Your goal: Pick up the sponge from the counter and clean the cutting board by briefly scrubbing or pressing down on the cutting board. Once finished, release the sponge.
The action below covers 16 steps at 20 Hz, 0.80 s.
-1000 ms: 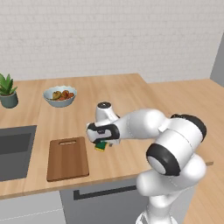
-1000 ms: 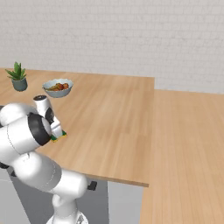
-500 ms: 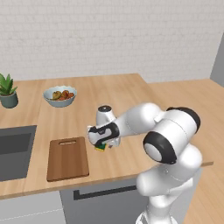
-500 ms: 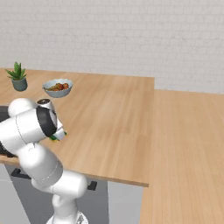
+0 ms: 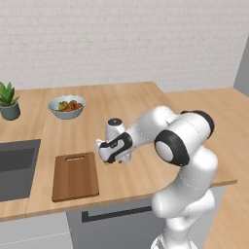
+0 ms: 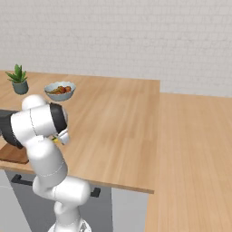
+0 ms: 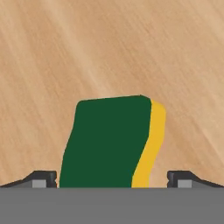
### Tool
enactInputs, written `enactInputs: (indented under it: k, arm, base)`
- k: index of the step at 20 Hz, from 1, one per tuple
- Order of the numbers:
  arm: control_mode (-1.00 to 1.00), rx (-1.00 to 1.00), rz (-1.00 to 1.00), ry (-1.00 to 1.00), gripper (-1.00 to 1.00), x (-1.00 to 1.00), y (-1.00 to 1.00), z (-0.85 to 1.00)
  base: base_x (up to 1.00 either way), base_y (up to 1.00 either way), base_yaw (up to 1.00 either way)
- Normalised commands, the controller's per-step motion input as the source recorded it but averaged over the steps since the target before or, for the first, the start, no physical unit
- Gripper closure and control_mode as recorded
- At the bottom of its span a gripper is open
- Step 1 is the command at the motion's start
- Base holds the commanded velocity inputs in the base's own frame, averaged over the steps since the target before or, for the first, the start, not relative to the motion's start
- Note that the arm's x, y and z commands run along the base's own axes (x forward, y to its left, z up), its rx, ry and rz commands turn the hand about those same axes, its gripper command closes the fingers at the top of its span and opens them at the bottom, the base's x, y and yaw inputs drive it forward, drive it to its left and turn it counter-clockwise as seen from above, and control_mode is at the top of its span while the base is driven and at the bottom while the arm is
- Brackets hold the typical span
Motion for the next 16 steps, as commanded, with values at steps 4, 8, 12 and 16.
enactInputs:
  k: [4,8,12,16]
  arm:
    - [-1.00,0.00,0.00,-0.01,-1.00,0.15,0.00,-0.26]
    - [-1.00,0.00,0.00,0.00,1.00,0.03,0.00,-0.21]
    - [-1.00,0.00,0.00,0.00,1.00,0.00,0.00,0.00]
    - [-1.00,0.00,0.00,0.00,1.00,-0.02,-0.02,0.01]
  base:
    - [0.00,0.00,0.00]
    - [0.00,0.00,0.00]
    - [0.00,0.00,0.00]
    - [0.00,0.00,0.00]
